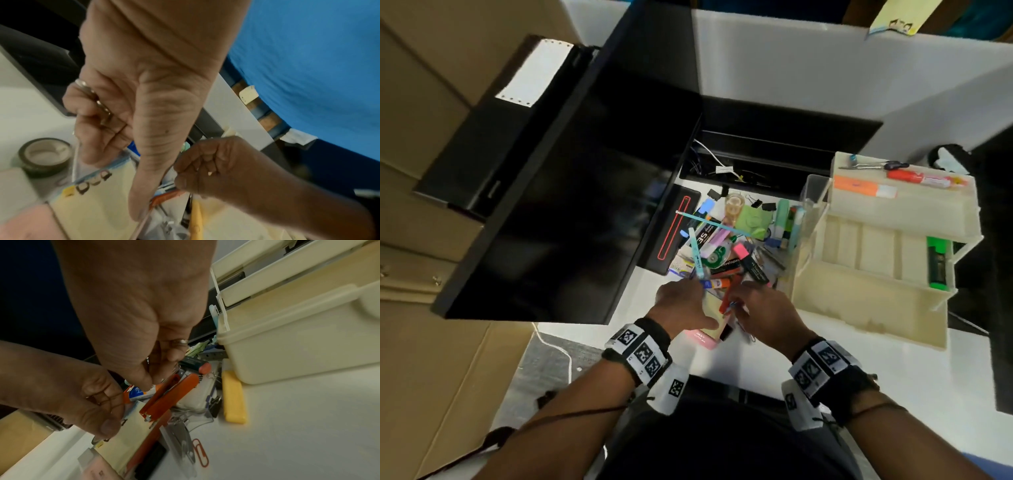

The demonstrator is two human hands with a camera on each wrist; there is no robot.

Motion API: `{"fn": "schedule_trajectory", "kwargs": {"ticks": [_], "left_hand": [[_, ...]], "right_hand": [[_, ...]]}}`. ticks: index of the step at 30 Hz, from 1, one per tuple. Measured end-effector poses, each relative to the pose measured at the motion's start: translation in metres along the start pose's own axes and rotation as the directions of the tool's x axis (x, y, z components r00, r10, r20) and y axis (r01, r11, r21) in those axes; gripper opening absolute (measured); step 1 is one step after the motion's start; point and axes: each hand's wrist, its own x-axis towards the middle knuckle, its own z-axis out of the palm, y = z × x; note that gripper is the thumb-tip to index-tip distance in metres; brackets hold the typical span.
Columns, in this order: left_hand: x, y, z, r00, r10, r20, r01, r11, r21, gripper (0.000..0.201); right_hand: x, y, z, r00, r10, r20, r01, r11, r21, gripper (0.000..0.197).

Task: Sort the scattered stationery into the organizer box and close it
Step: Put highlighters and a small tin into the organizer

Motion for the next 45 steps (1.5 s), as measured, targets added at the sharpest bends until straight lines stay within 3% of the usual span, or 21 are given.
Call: {"fn": "schedule_trajectory", "kwargs": {"ticks": [3, 6, 10, 13, 18, 21, 25, 29, 32, 35, 38, 40, 42, 44, 45], "left_hand": [[-0.001, 0.008, 0.005, 0.996, -0.04, -0.084, 0.043, 0.998, 0.042, 0.066], [0.001, 0.015, 0.006, 0.991, -0.084, -0.108, 0.089, 0.995, 0.047, 0.056], [0.003, 0.016, 0.004, 0.99, -0.115, -0.076, 0.116, 0.993, 0.016, 0.04], [-0.002, 0.014, -0.003, 0.994, -0.107, -0.034, 0.106, 0.993, -0.041, 0.034], [-0.003, 0.001, -0.008, 0.992, 0.039, 0.117, -0.02, 0.988, -0.155, 0.04], [-0.007, -0.009, -0.016, 0.973, 0.146, 0.176, -0.111, 0.976, -0.19, 0.011], [-0.013, -0.021, -0.029, 0.974, 0.174, 0.148, -0.148, 0.973, -0.176, 0.018], [-0.016, -0.023, -0.05, 0.961, 0.267, 0.076, -0.245, 0.944, -0.222, 0.03], [-0.015, -0.021, -0.065, 0.941, 0.335, 0.051, -0.31, 0.91, -0.275, 0.026], [-0.016, -0.018, -0.082, 0.9, 0.436, 0.012, -0.399, 0.836, -0.377, 0.031], [-0.014, -0.012, -0.093, 0.897, 0.44, -0.033, -0.412, 0.81, -0.417, 0.035], [-0.014, -0.005, -0.095, 0.921, 0.381, -0.073, -0.38, 0.848, -0.369, 0.027], [-0.014, 0.006, -0.096, 0.929, 0.351, -0.117, -0.37, 0.882, -0.292, 0.035], [-0.011, 0.022, -0.095, 0.898, 0.425, -0.115, -0.439, 0.843, -0.31, 0.04], [-0.012, 0.033, -0.095, 0.878, 0.466, -0.11, -0.474, 0.811, -0.344, 0.03]], "right_hand": [[0.0, 0.002, -0.001, 1.0, -0.006, -0.025, 0.007, 0.999, 0.04, 0.023], [-0.001, 0.007, 0.0, 0.999, -0.003, -0.047, 0.004, 1.0, 0.021, 0.02], [-0.004, 0.016, 0.003, 0.995, -0.01, -0.102, 0.011, 1.0, 0.01, 0.005], [-0.007, 0.02, 0.005, 0.994, -0.007, -0.112, 0.008, 1.0, 0.007, 0.004], [-0.009, 0.018, 0.003, 0.995, -0.017, -0.1, 0.016, 1.0, -0.01, 0.005], [-0.007, 0.016, -0.002, 0.994, -0.006, -0.111, 0.007, 1.0, 0.001, 0.005], [-0.007, 0.023, -0.002, 0.986, -0.002, -0.165, 0.027, 0.989, 0.147, 0.014], [-0.007, 0.02, -0.011, 0.987, -0.071, -0.145, 0.113, 0.944, 0.311, 0.042], [-0.007, 0.011, -0.018, 0.998, -0.053, -0.036, 0.064, 0.89, 0.451, 0.052], [-0.006, 0.004, -0.026, 0.998, 0.007, 0.064, -0.044, 0.794, 0.607, 0.044], [-0.01, 0.005, -0.042, 0.994, 0.079, 0.077, -0.11, 0.643, 0.758, 0.022], [-0.016, 0.013, -0.049, 0.988, 0.117, 0.098, -0.148, 0.575, 0.805, 0.022], [-0.023, 0.023, -0.056, 0.985, 0.124, 0.118, -0.167, 0.55, 0.818, 0.028], [-0.031, 0.034, -0.064, 0.982, 0.151, 0.114, -0.171, 0.458, 0.872, 0.025], [-0.035, 0.039, -0.068, 0.976, 0.197, 0.088, -0.162, 0.404, 0.9, 0.019]]}}
